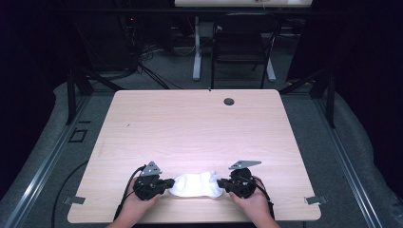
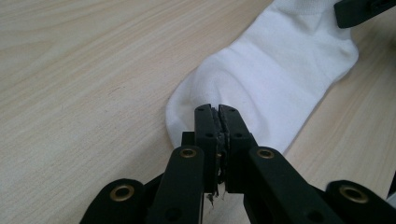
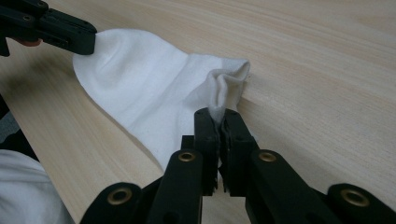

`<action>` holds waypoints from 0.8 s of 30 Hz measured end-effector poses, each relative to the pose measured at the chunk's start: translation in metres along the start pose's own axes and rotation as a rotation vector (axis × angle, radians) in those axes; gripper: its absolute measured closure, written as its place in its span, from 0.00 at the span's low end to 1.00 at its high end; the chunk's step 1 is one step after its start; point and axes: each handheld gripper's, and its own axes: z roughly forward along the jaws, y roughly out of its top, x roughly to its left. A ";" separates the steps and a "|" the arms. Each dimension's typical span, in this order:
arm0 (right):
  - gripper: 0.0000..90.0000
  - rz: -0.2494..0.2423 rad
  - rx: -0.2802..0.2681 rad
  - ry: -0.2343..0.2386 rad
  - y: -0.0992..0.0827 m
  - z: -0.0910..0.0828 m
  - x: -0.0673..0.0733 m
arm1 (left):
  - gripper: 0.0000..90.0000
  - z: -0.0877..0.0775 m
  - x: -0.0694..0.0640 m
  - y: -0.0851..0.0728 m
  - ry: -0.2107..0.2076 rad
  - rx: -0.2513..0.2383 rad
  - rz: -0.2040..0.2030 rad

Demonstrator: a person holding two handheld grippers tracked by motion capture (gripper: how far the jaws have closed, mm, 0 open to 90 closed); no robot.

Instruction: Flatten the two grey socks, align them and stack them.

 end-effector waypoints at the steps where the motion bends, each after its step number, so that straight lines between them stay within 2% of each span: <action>1: 0.96 -0.004 0.006 -0.004 0.000 0.000 0.000 | 0.97 0.000 0.001 0.000 0.001 0.000 0.003; 12: 0.96 -0.012 -0.004 0.019 0.002 0.002 0.004 | 0.97 0.001 0.003 0.000 0.005 -0.004 -0.007; 16: 0.96 -0.017 0.013 0.015 0.002 0.006 0.003 | 0.97 0.002 0.005 0.000 0.009 -0.002 -0.017; 24: 0.96 0.007 0.024 0.008 0.001 0.010 -0.003 | 0.97 0.006 0.006 -0.001 0.008 0.002 -0.024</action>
